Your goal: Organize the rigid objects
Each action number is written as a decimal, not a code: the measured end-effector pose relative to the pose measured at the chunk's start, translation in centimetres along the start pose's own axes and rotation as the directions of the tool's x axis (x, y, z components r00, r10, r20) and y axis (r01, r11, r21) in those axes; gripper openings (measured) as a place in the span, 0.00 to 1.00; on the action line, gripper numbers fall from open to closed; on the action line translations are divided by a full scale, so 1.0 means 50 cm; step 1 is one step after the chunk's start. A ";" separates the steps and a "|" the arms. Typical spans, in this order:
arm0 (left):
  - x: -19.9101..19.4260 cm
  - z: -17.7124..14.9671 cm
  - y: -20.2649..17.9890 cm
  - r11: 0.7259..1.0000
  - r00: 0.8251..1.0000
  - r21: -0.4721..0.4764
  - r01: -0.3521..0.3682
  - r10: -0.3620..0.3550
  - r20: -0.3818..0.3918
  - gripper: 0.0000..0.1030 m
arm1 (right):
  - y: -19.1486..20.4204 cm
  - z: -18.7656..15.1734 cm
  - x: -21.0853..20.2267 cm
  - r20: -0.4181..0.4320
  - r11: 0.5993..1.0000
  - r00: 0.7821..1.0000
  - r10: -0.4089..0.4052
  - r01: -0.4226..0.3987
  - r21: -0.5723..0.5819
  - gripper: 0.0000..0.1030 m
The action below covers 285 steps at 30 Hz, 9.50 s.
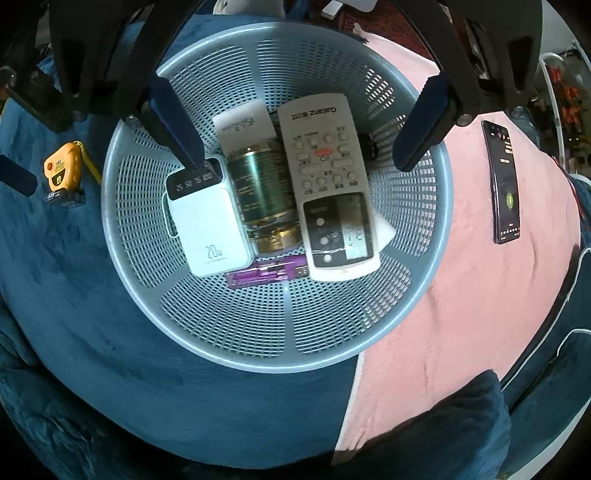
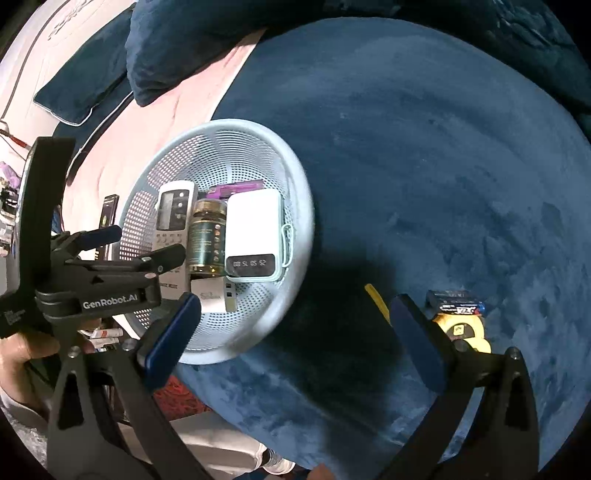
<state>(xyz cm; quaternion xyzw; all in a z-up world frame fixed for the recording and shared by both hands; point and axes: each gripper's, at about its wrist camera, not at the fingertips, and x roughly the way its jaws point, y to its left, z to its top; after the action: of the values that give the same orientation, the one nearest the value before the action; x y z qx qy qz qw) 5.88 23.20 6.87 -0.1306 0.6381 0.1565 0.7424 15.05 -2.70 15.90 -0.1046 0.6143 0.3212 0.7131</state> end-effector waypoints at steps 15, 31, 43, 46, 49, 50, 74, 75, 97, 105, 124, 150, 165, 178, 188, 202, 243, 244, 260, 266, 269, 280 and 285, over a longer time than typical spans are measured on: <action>-0.008 0.000 -0.048 0.999 1.000 0.033 0.004 -0.004 0.004 0.99 | -0.038 -0.019 -0.021 0.005 1.000 1.000 0.003 -0.003 0.024 1.00; -0.010 0.002 -0.101 0.997 1.000 0.074 0.012 -0.013 0.007 0.99 | -0.102 -0.042 -0.042 0.003 0.998 1.000 -0.007 0.006 0.059 1.00; -0.011 0.006 -0.184 0.987 0.999 0.154 0.035 -0.036 0.007 0.99 | -0.184 -0.064 -0.046 -0.024 0.992 1.000 -0.016 0.018 0.122 1.00; -0.009 0.007 -0.205 0.985 0.999 0.166 0.046 -0.047 0.002 0.99 | -0.214 -0.071 -0.047 -0.027 0.988 0.999 -0.026 0.030 0.153 1.00; -0.009 0.008 -0.233 0.981 0.998 0.188 0.055 -0.057 0.002 0.99 | -0.244 -0.079 -0.050 -0.028 0.982 0.999 -0.034 0.039 0.183 1.00; -0.009 0.008 -0.246 0.978 0.998 0.198 0.061 -0.062 0.002 0.99 | -0.251 -0.080 -0.051 -0.028 0.981 0.999 -0.037 0.041 0.191 1.00; 0.012 0.027 -0.369 0.960 0.995 0.264 0.093 -0.096 -0.004 0.99 | -0.298 -0.125 0.048 -0.134 0.987 0.990 -0.047 0.067 0.145 0.97; 0.014 0.027 -0.366 0.961 0.996 0.262 0.092 -0.093 -0.006 0.99 | -0.292 -0.123 0.057 -0.139 0.989 0.989 -0.047 0.066 0.136 0.93; -0.013 0.047 -0.393 0.968 0.992 0.244 0.066 -0.090 0.088 0.99 | -0.431 -0.182 0.023 -0.153 0.940 0.983 -0.104 0.147 0.307 0.76; 0.015 0.020 -0.493 0.924 0.984 0.340 0.177 -0.177 -0.031 0.99 | -0.487 -0.178 0.062 -0.183 0.942 0.982 -0.037 0.095 0.321 0.78; 0.147 -0.016 -0.566 0.972 0.971 0.126 0.198 -0.176 -0.163 0.76 | -0.558 -0.227 0.044 -0.144 0.872 0.976 -0.161 0.209 0.442 0.78; 0.068 -0.024 -0.554 0.942 0.990 0.304 0.144 -0.138 -0.040 0.55 | -0.467 -0.218 0.063 -0.072 0.899 0.987 -0.140 0.157 0.408 0.76; -0.033 -0.020 -0.484 0.946 0.980 0.282 0.160 -0.186 0.068 0.54 | -0.379 -0.155 -0.013 0.024 0.935 0.997 -0.079 0.066 0.348 0.76; -0.104 0.032 -0.281 0.974 0.962 0.094 0.208 -0.221 0.160 0.54 | -0.236 -0.071 -0.049 0.095 0.969 0.995 -0.020 -0.004 0.249 0.76; -0.111 0.025 -0.060 0.978 0.967 -0.108 0.180 -0.156 0.202 0.54 | -0.079 0.009 -0.035 0.109 0.988 0.992 0.056 -0.071 0.136 0.76; -0.055 -0.006 0.126 0.958 0.987 -0.262 0.118 -0.083 0.138 0.54 | 0.085 0.048 0.062 0.045 0.997 0.996 0.078 -0.078 0.000 0.76; -0.013 -0.006 0.107 0.973 0.999 -0.229 0.036 -0.036 0.007 0.95 | 0.046 -0.009 0.067 -0.007 0.990 0.997 -0.072 0.071 -0.124 0.98; -0.013 -0.007 0.106 0.973 0.999 -0.227 0.035 -0.035 0.006 0.95 | 0.044 -0.011 0.067 -0.010 0.991 0.998 -0.063 0.062 -0.117 1.00; -0.027 -0.028 0.093 0.980 1.000 -0.199 0.019 -0.015 0.021 0.95 | 0.028 -0.002 0.063 -0.010 1.000 1.000 0.027 -0.027 -0.012 1.00; -0.030 -0.036 0.087 0.982 1.000 -0.190 0.018 -0.013 0.025 0.95 | 0.024 -0.001 0.061 -0.005 1.000 1.000 0.028 -0.028 -0.003 1.00; -0.031 -0.038 0.084 0.982 1.000 -0.188 0.019 -0.014 0.026 0.95 | 0.023 -0.002 0.061 -0.006 1.000 1.000 0.027 -0.027 -0.001 1.00; -0.032 -0.042 0.081 0.982 1.000 -0.188 0.017 -0.012 0.028 0.95 | 0.016 -0.003 0.059 -0.004 0.999 0.999 0.037 -0.037 0.016 1.00; -0.032 -0.043 0.080 0.982 1.000 -0.188 0.017 -0.012 0.028 0.95 | 0.015 -0.003 0.058 -0.004 0.999 0.999 0.034 -0.034 0.016 1.00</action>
<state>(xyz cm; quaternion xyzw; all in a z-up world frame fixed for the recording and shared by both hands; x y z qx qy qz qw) 2.14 25.93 8.13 -0.2026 0.6097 0.2126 0.7362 14.60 -1.27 13.33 -0.0892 0.6202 0.3283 0.7069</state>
